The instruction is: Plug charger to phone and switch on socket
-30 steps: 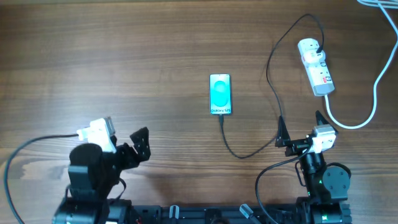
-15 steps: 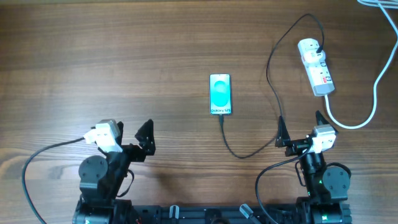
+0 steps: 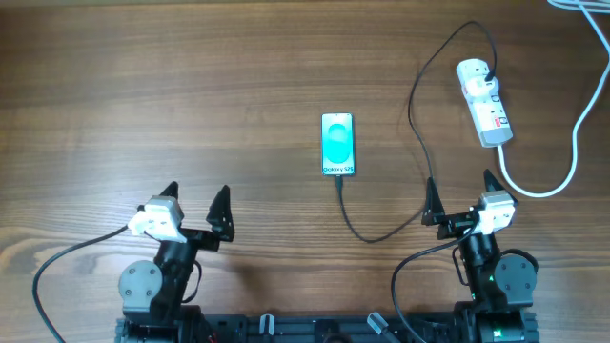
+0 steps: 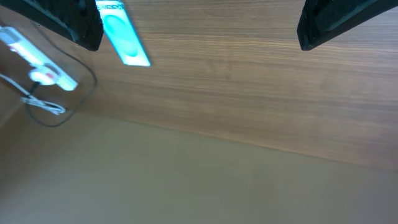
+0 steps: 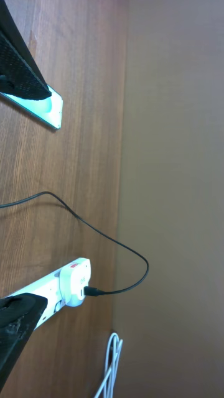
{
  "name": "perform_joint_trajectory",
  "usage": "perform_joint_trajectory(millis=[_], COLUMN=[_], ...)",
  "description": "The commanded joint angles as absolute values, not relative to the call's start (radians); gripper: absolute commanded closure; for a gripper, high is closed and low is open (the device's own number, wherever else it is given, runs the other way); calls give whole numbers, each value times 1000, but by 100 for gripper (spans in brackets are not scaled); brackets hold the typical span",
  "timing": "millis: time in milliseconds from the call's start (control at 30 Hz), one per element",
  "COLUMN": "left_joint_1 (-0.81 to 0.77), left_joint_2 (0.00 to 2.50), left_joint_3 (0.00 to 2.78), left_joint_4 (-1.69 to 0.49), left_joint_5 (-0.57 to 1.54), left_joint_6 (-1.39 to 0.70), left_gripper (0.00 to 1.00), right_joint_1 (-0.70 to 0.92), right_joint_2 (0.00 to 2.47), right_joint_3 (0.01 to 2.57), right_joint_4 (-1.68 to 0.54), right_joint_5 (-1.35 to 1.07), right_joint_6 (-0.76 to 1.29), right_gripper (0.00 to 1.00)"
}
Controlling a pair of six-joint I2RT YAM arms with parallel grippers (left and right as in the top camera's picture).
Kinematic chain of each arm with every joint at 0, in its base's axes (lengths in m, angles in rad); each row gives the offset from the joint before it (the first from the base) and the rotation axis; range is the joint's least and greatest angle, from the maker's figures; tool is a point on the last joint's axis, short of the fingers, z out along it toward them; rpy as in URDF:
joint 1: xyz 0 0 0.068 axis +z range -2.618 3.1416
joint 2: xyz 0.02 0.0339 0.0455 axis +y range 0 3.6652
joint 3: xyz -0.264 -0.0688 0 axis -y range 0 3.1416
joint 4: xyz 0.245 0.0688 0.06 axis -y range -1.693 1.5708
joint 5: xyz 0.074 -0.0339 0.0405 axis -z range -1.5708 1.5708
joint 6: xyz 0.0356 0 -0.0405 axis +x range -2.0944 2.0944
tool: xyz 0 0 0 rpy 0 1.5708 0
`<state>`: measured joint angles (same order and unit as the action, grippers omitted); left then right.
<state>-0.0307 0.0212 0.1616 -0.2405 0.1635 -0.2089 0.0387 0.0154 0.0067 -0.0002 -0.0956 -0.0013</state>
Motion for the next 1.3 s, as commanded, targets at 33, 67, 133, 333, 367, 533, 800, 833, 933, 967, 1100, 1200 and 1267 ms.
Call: perform_joint_trajectory(millis=[33,67,133,333,367,533,800,833,933,967,1100,1200,1267], left_joint_1=[22,25,31,31,31,31,31,31,31,31,31,31,31], left_joint_2=[3,3,3,3,3,3,3,3,3,3,3,3,3], left_joint_3=[147,147,147,147,147,106,6,6,6,6,6,6,6], left_joint_4=[-234,-235,-235,-234,-234,-141,-34,-33,-44,-60,-70,-71,-73], left_joint_5=[175,175,175,175,174,166,166,166,135,112,96,95,75], left_joint_6=[-163,-163,-159,-94,-81,-82,-82,-82,-82,-82,-16,54,86], left_gripper=[0,0,0,0,0,0,0,0,0,0,0,0,0], right_joint_1=[42,42,42,42,42,42,42,42,42,42,42,42,42], right_joint_2=[4,4,4,4,4,4,4,4,4,4,4,4,4], right_joint_3=[5,5,5,5,5,5,5,5,5,5,5,5,5], right_joint_4=[2,2,2,2,2,2,2,2,2,2,2,2,2], right_joint_5=[-81,-81,-81,-81,-81,-81,-81,-81,-81,-81,-81,-81,-81], right_joint_6=[1,1,1,1,1,1,1,1,1,1,1,1,1], right_gripper=[0,0,0,0,0,0,0,0,0,0,0,1,0])
